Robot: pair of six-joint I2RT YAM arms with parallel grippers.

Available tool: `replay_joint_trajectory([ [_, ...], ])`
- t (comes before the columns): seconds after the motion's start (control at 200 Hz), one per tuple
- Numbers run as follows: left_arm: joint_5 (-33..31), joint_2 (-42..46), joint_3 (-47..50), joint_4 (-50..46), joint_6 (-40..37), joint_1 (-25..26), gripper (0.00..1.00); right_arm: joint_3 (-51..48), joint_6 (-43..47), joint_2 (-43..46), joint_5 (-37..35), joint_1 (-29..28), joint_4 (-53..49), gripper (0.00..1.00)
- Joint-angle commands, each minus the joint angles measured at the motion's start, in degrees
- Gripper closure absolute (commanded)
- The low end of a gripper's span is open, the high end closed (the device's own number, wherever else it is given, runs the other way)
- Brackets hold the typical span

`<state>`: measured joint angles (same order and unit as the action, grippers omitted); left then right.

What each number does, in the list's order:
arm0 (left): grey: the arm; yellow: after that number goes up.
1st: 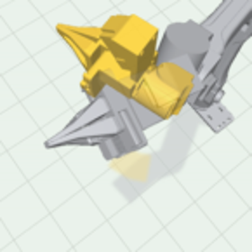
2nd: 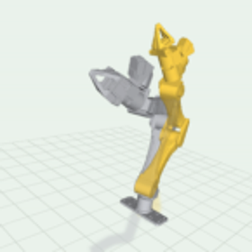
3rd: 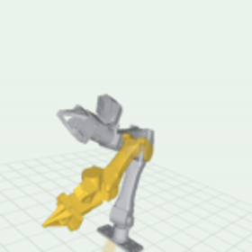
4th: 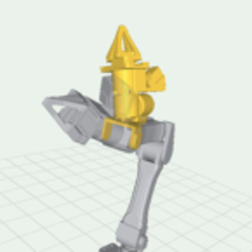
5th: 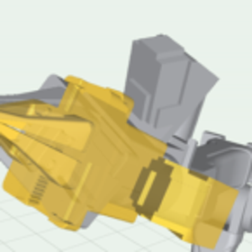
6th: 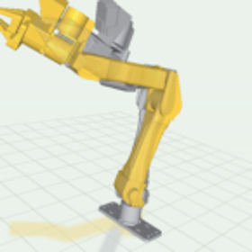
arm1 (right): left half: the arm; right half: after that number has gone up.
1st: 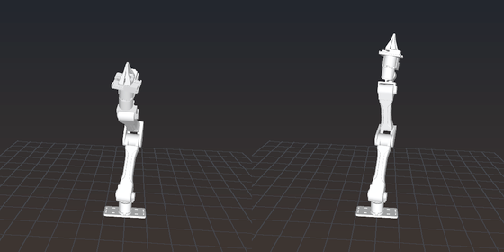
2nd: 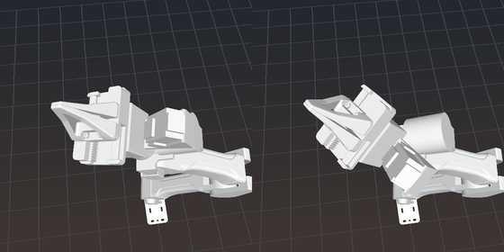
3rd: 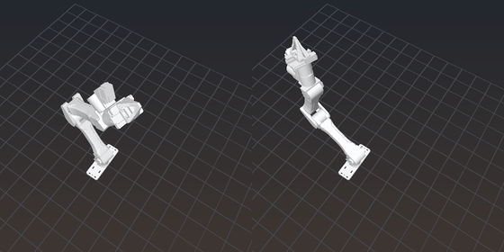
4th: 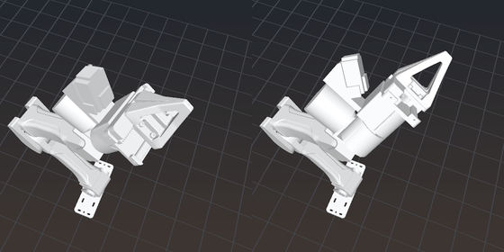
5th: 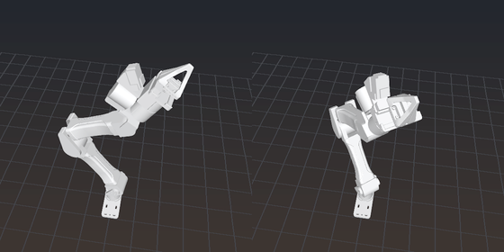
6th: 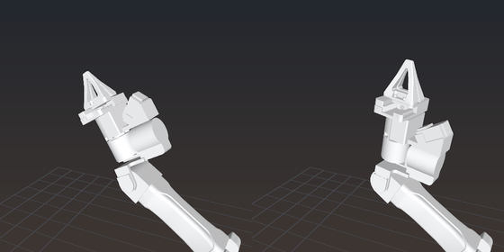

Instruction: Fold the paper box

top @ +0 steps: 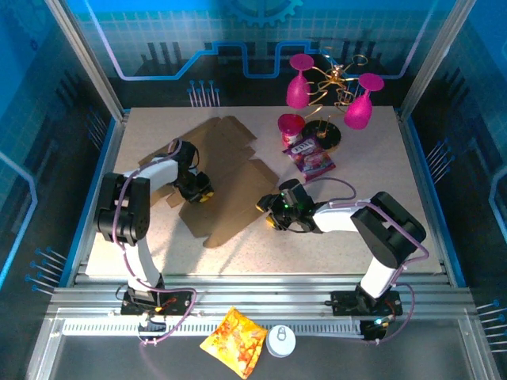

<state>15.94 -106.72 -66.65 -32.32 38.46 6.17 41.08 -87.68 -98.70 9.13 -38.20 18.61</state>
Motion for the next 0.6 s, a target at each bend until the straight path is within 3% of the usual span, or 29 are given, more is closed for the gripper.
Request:
replay_joint_trajectory([
  [0.0, 0.99, 0.01, -0.59, 0.58, 0.09, -0.13, 0.82, -0.11, -2.05, -4.81, 1.68, -1.12, 5.46, 0.44],
  [0.22, 0.07, 6.38, -6.68, -1.92, 1.05, -1.61, 0.75, -0.87, -2.23, -3.92, 0.63, -1.11, 5.67, 0.44],
  [0.395, 3.28, 0.93, -9.56, -2.12, -0.01, -6.88, 0.75, -0.49, -2.67, -4.43, 1.06, -1.18, 6.75, 0.44],
  [0.59, 4.58, -7.47, -11.64, -3.91, -2.88, -6.41, 0.78, 0.64, -2.68, -5.27, 1.77, -1.39, 7.36, 0.44],
])
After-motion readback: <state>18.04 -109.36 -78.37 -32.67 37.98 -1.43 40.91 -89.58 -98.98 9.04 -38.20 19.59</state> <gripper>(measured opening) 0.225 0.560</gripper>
